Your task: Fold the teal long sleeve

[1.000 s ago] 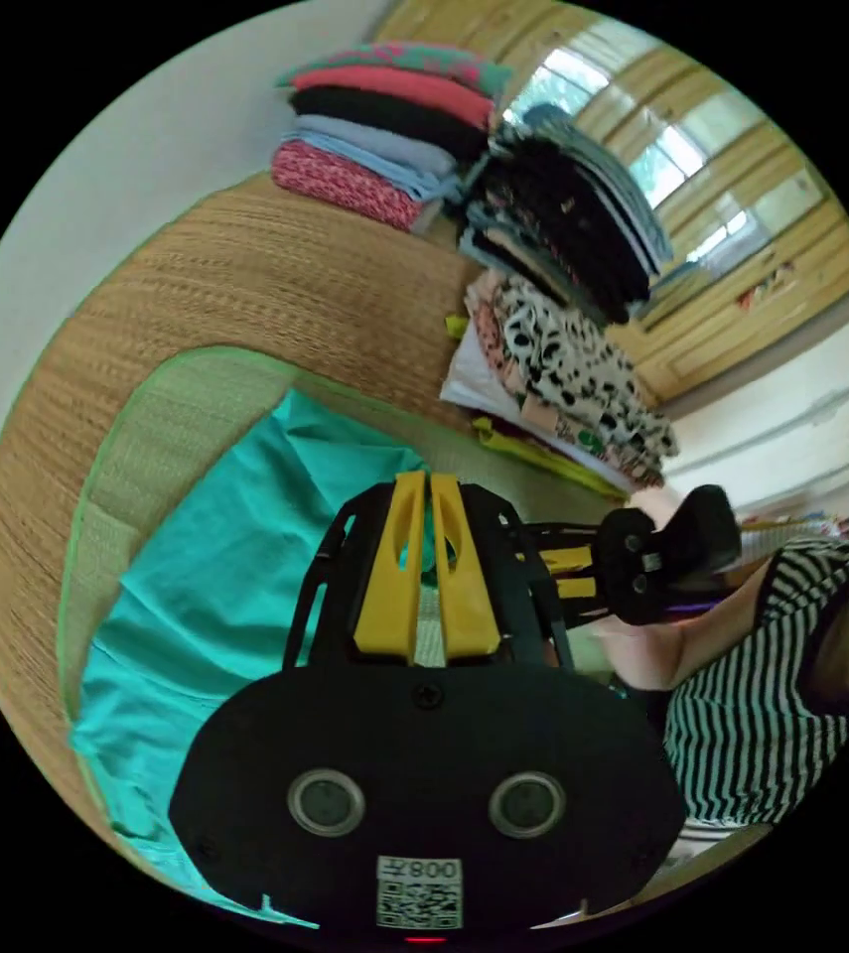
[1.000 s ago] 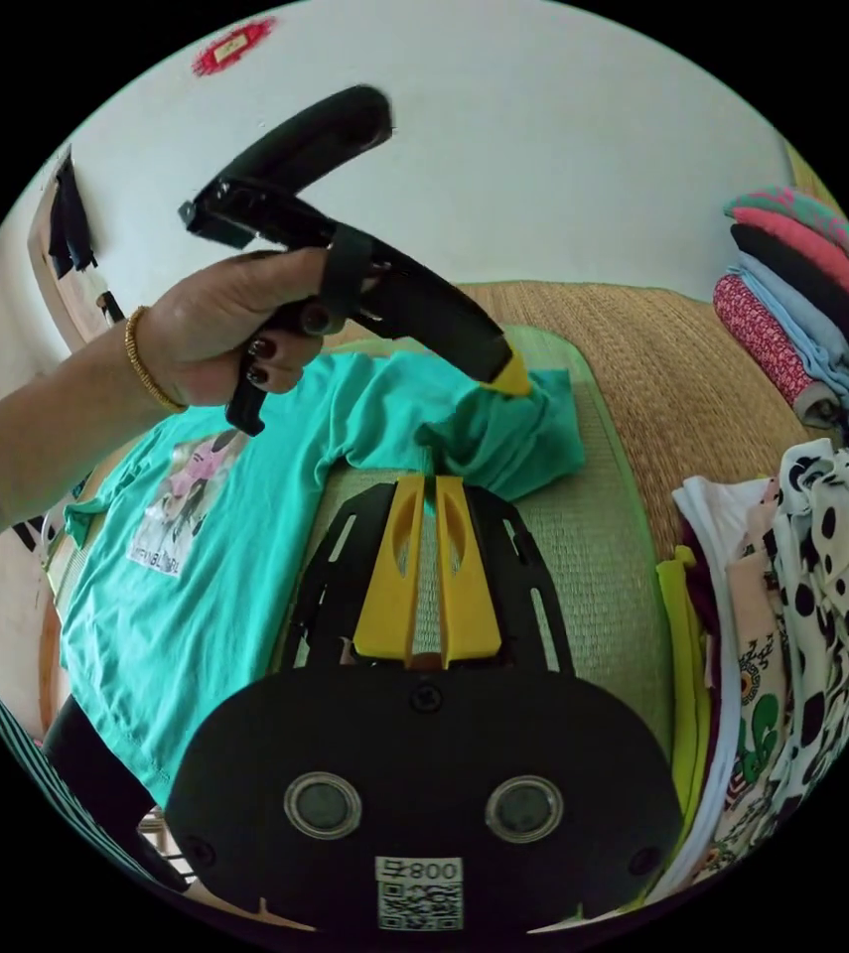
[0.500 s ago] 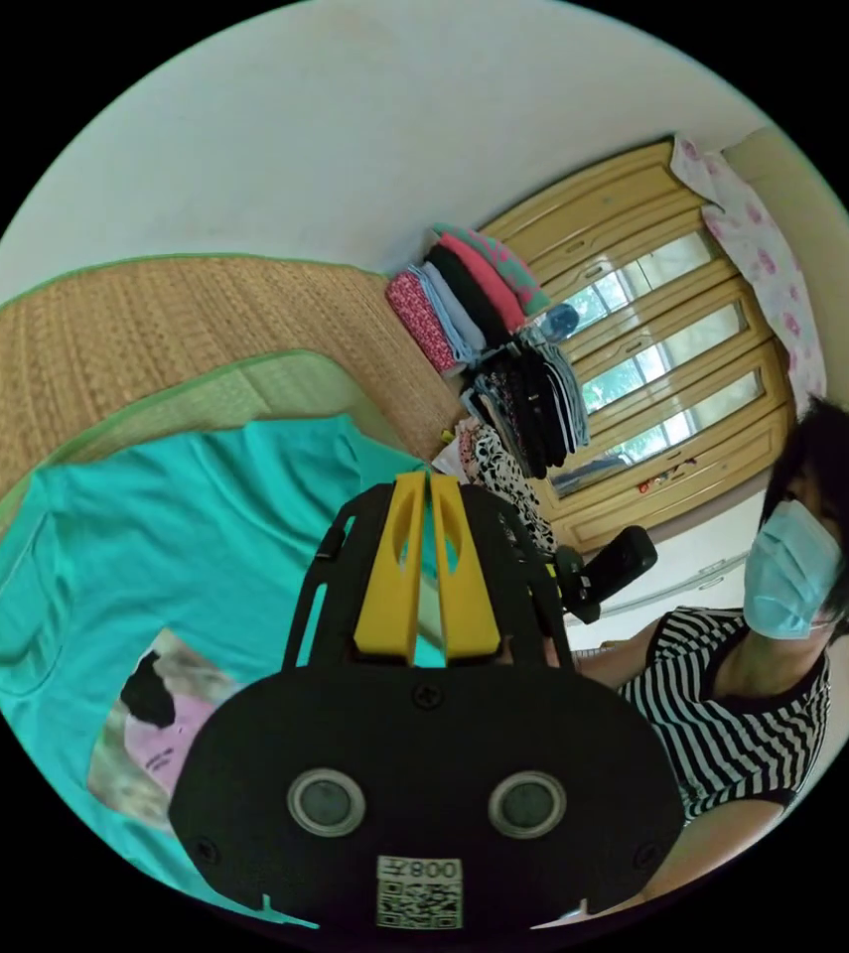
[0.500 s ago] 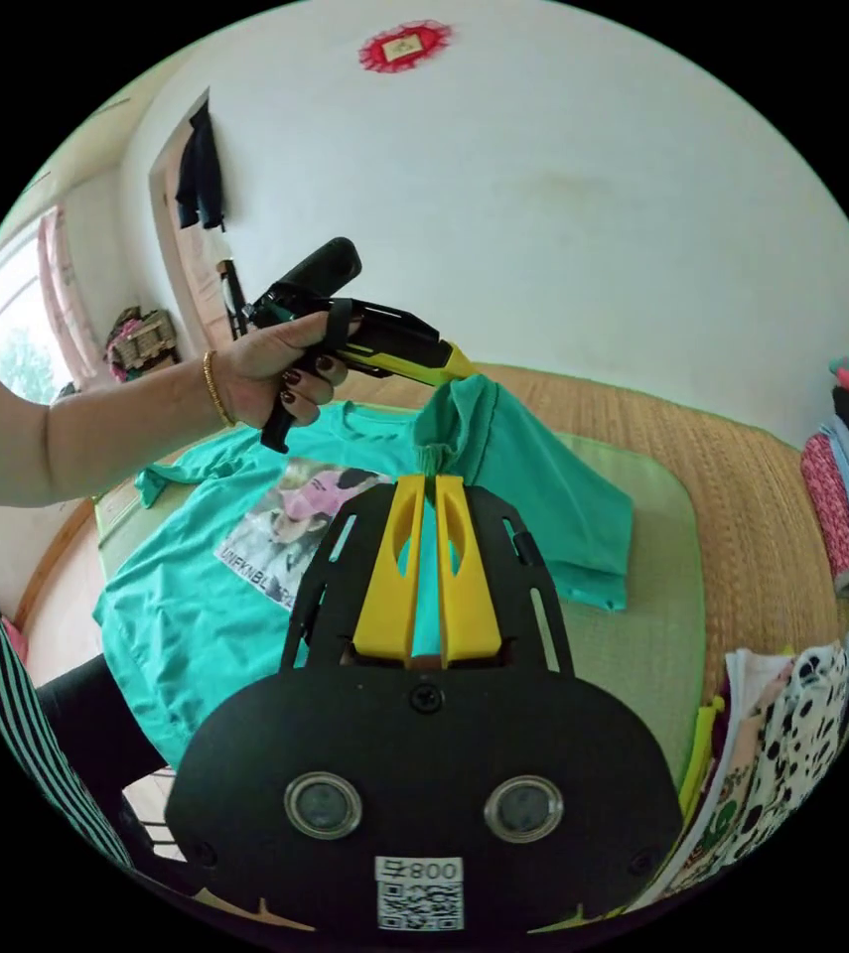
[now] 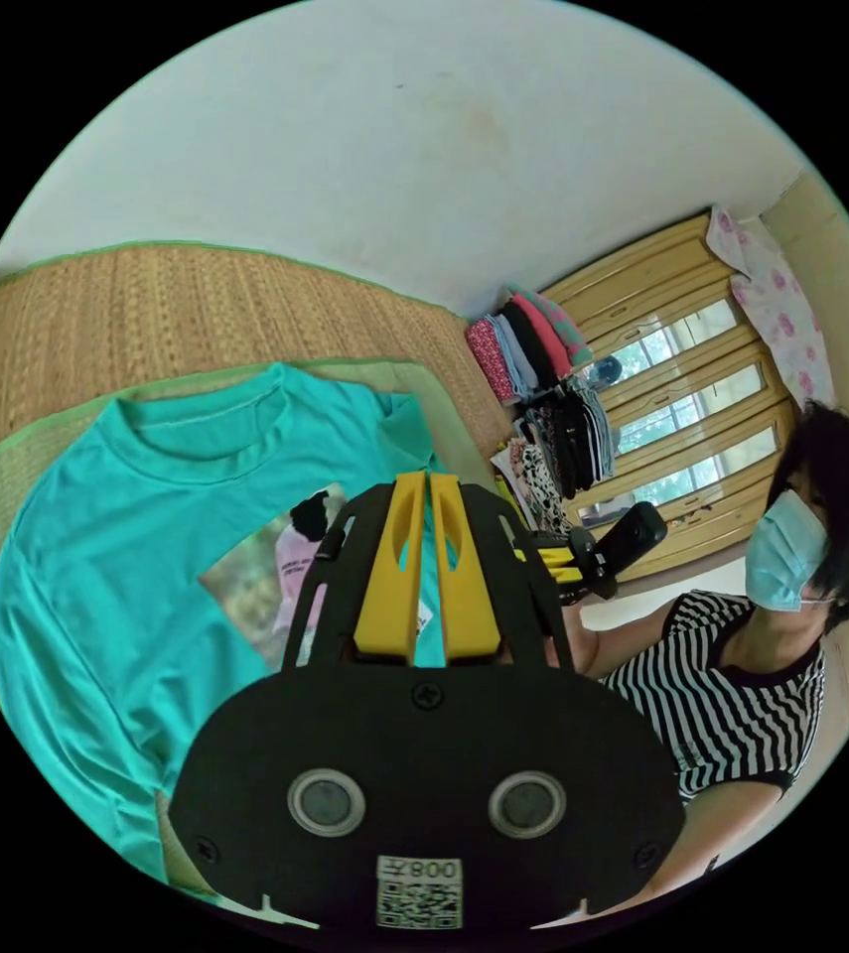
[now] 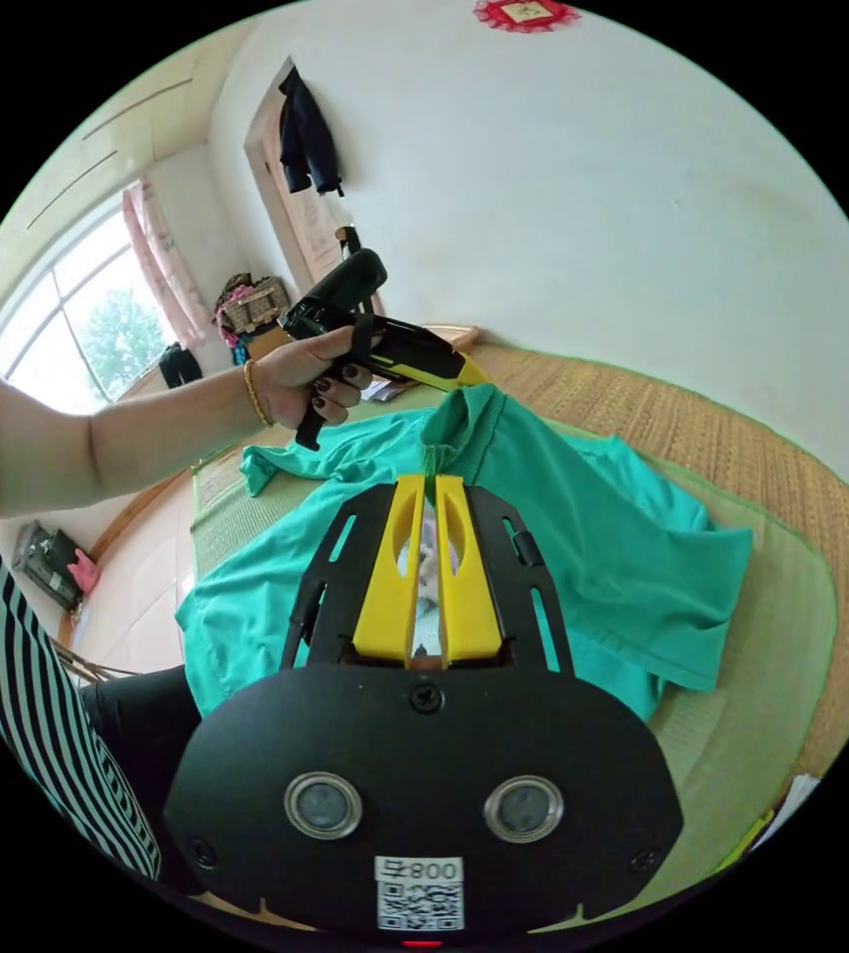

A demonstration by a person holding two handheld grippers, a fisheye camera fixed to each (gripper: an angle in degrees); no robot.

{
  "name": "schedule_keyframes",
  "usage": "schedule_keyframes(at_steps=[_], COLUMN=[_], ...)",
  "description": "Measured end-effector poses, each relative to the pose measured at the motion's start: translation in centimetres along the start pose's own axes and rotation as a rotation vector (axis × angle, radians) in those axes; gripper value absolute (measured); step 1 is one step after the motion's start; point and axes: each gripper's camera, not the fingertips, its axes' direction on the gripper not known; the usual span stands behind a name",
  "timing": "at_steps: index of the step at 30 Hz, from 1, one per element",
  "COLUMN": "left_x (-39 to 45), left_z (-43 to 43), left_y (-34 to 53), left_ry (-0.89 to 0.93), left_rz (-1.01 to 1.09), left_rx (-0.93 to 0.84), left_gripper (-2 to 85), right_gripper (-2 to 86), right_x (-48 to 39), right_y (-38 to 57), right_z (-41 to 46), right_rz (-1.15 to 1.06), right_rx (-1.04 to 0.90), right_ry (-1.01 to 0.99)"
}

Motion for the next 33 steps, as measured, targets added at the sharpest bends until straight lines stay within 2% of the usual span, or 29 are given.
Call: schedule_keyframes(at_steps=[9, 18, 23, 26, 28, 31, 33], left_x=[0.7, -1.1, -3.0, -2.2, -0.9, 0.4, 0.9], left_z=[-10.0, -15.4, -17.0, -17.9, -17.4, -14.7, -13.2], left_y=[3.8, 6.9, 9.2, 10.4, 10.6, 10.8, 11.5], left_ry=[-0.022, -0.055, -0.085, -0.063, -0.062, -0.071, -0.237], left_rz=[-0.079, -0.196, -0.294, -0.276, -0.227, -0.177, -0.197], left_rx=[0.063, 0.099, 0.164, 0.215, 0.188, 0.040, -0.039], left_gripper=[0.6, 0.6, 0.3, 0.2, 0.2, 0.2, 0.1], right_gripper=[2.0, 2.1, 2.2, 2.3, 2.4, 2.7, 2.9], right_x=[-0.1, 1.2, 2.4, 2.6, 2.6, 2.9, 2.8], right_y=[0.0, 0.3, 1.4, 2.4, 2.9, 3.2, 3.2], right_z=[7.1, 14.5, 21.8, 24.4, 25.1, 27.0, 27.2], right_rz=[-0.034, -0.030, -0.014, -0.016, -0.025, -0.020, -0.028], right_rx=[-0.058, -0.129, -0.289, -0.348, -0.337, -0.376, -0.371], right_ry=[-0.120, -0.204, -0.244, -0.228, -0.208, -0.194, -0.184])
